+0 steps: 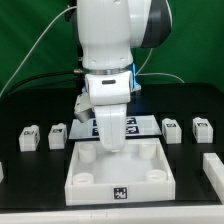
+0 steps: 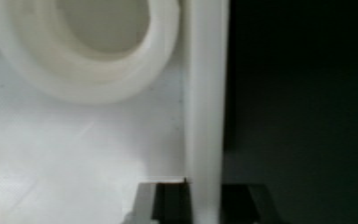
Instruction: Assemble one leg
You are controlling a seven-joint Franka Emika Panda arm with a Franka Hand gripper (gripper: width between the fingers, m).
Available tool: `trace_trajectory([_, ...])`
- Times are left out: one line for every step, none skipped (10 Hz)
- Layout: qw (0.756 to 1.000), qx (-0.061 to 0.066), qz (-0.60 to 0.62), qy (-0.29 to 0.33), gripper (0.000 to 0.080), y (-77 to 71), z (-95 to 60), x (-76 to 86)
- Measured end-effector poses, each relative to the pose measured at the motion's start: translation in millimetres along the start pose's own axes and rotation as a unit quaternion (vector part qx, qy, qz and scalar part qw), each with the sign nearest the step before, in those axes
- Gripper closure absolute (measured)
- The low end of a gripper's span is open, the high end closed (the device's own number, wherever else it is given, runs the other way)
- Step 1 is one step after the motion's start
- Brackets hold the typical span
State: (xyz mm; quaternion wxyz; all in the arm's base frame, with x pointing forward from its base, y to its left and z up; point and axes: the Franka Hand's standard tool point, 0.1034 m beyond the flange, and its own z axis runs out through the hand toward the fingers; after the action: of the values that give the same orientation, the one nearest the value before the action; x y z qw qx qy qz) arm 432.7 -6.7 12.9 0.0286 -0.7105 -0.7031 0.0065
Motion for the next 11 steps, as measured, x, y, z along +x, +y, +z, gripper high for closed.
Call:
trace_trajectory([1.000, 0.000, 0.000, 0.000, 0.0741, 0.1, 0.0, 0.0])
trace_trajectory([1.000, 0.000, 0.000, 0.000, 0.0741, 0.1, -0.1, 0.0])
trace_trajectory([1.000, 0.000, 0.000, 0.000, 0.0741, 0.2, -0.1, 0.0])
trace_trajectory([1.000, -0.001, -0.001, 0.000, 0.0741, 1.1, -0.1, 0.9])
trace_trajectory([1.000, -0.004, -0.005, 0.003, 0.0740, 7.5, 0.2, 7.3])
trace_trajectory([1.000, -0.009, -0.005, 0.007, 0.0740, 16.9, 0.2, 17.9])
trace_trajectory([1.000, -0.014, 0.007, 0.012, 0.0740, 25.7, 0.0, 31.1])
trace_trajectory([1.000, -0.018, 0.013, 0.017, 0.0740, 35.0, -0.5, 45.5])
trace_trajectory([0.999, -0.022, 0.010, 0.021, 0.0740, 40.5, -0.4, 53.1])
trace_trajectory([0.999, -0.025, 0.015, 0.025, 0.0739, 46.6, -0.2, 60.9])
trace_trajectory([0.999, -0.028, 0.016, 0.029, 0.0739, 53.6, -0.3, 67.2])
